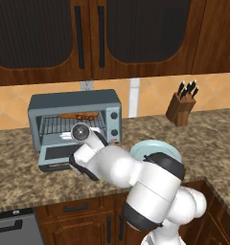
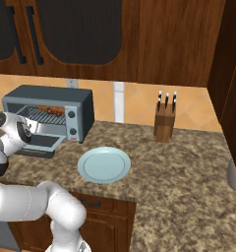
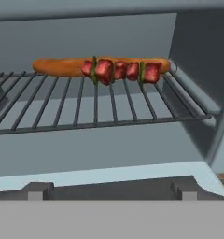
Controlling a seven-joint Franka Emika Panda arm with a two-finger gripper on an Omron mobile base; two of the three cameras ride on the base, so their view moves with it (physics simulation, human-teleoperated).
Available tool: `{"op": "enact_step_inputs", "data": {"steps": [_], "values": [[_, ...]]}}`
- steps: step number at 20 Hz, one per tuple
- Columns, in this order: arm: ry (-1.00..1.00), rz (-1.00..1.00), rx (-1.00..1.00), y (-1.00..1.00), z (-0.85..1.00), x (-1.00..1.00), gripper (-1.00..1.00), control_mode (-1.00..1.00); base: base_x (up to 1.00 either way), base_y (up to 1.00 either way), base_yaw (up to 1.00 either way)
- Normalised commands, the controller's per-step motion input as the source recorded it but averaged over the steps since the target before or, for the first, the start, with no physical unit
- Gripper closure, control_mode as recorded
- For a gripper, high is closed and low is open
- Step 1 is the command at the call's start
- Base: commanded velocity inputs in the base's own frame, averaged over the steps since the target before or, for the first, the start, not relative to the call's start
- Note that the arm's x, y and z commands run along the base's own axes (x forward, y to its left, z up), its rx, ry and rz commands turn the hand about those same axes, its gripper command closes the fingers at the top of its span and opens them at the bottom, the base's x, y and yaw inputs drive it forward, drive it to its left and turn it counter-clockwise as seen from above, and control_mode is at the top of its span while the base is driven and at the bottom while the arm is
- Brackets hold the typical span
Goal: Pick up the kebab skewer and baguette bread, and place them inside the toaster oven. Close the toaster oven door and start by setting the timer.
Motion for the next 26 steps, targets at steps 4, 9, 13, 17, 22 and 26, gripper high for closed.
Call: {"op": "enact_step_inputs", "data": {"steps": [4,9,13,17,22,26], "values": [[0.04,0.00,0.00,0.06,0.00,-1.00,-1.00,-1.00,0.00,0.00,0.00],[0.10,0.00,0.00,0.14,0.00,-0.99,-1.00,-1.00,0.00,0.00,0.00],[0.12,0.00,0.00,0.18,0.00,-0.82,-1.00,-1.00,0.00,0.00,0.00],[0.03,0.00,0.00,0.06,-0.01,-0.42,-1.00,-1.00,0.00,0.00,0.00],[0.00,0.00,0.00,0.00,-0.20,-0.16,-1.00,-1.00,0.00,0.00,0.00],[-0.01,0.00,0.00,0.02,-0.28,-0.01,-1.00,-1.00,0.00,0.00,0.00]]}}
